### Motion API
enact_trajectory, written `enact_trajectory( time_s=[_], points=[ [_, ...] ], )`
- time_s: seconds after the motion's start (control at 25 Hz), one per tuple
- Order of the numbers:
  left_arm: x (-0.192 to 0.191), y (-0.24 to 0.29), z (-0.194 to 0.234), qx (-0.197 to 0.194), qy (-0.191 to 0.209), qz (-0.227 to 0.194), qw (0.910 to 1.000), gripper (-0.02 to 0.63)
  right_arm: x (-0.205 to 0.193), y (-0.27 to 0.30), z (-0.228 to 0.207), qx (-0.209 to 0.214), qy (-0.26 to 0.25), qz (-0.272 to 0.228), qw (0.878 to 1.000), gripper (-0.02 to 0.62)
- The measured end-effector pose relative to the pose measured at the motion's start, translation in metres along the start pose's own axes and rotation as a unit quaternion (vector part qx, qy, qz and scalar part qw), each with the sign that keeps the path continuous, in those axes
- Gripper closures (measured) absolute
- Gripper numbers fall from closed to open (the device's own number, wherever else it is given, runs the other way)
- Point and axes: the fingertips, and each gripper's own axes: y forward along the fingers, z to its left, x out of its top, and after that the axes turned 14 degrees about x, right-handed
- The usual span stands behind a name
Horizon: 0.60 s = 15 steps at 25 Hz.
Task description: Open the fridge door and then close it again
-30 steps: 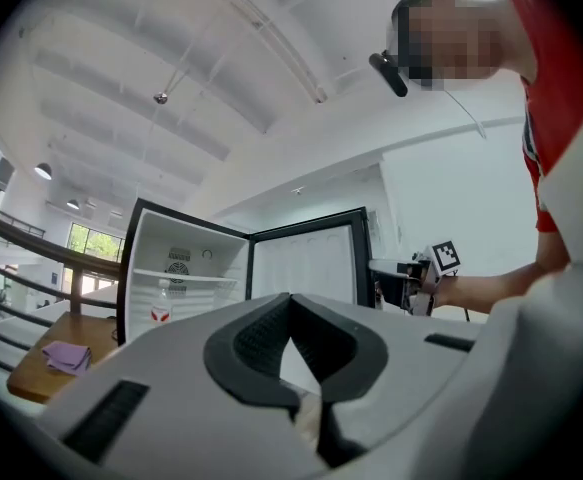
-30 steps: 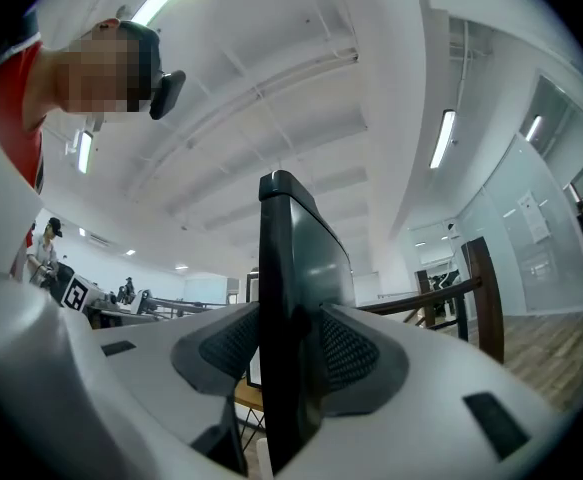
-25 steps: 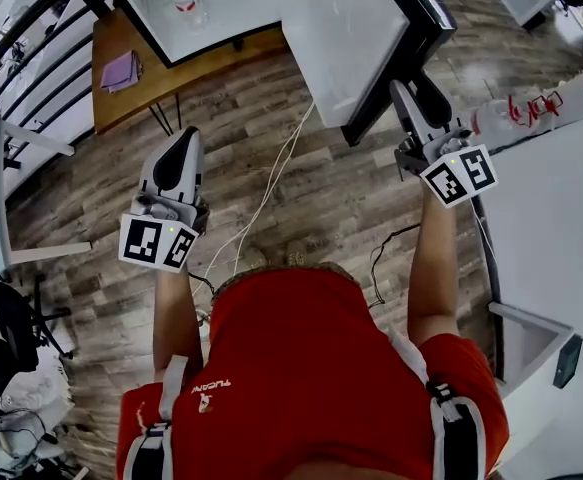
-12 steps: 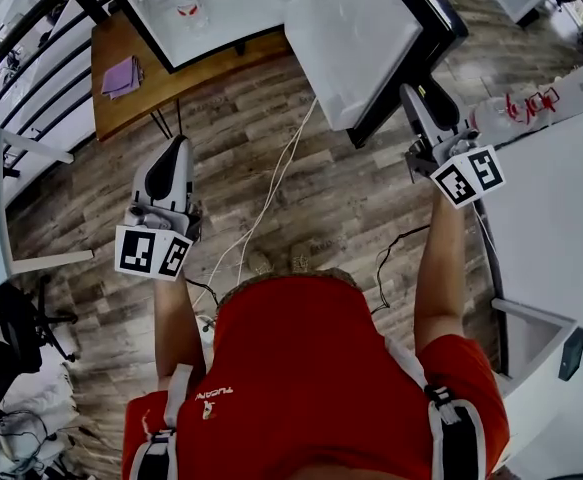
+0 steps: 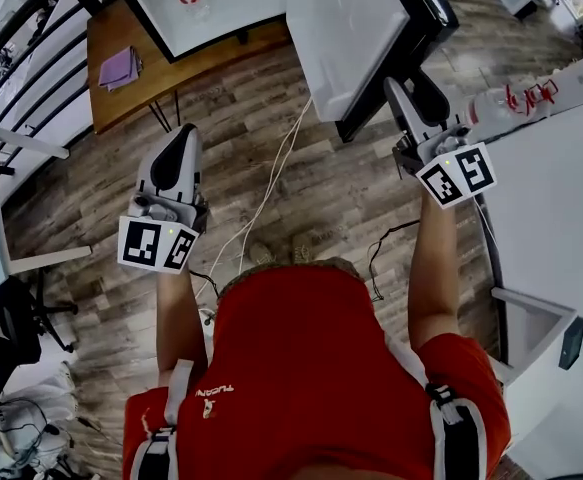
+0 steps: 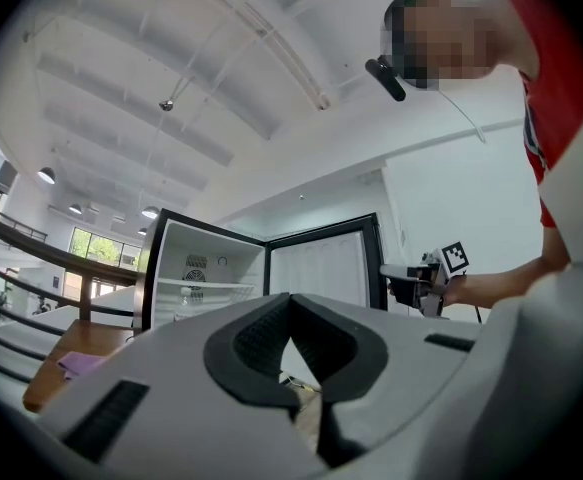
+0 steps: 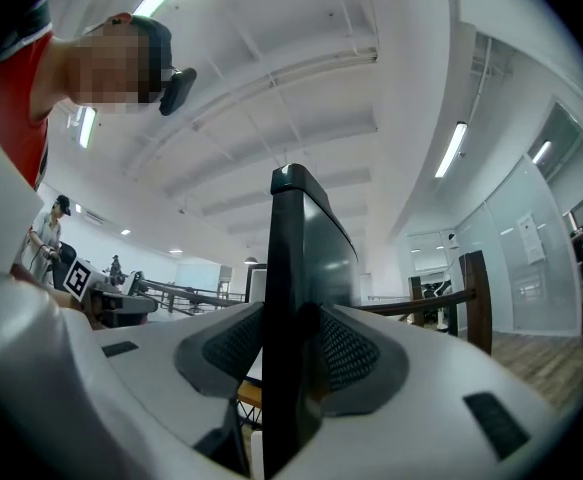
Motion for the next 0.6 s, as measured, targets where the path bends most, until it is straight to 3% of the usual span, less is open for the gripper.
enact_trajectory(
  time_s=[0.6],
  points=[
    [0.005, -0.007, 0.03, -0.02, 0.002, -0.011, 0.9997, 0.597, -0.009, 0.089, 0.071, 0.018, -0.017, -0.004, 1.0, 0.376]
  ],
)
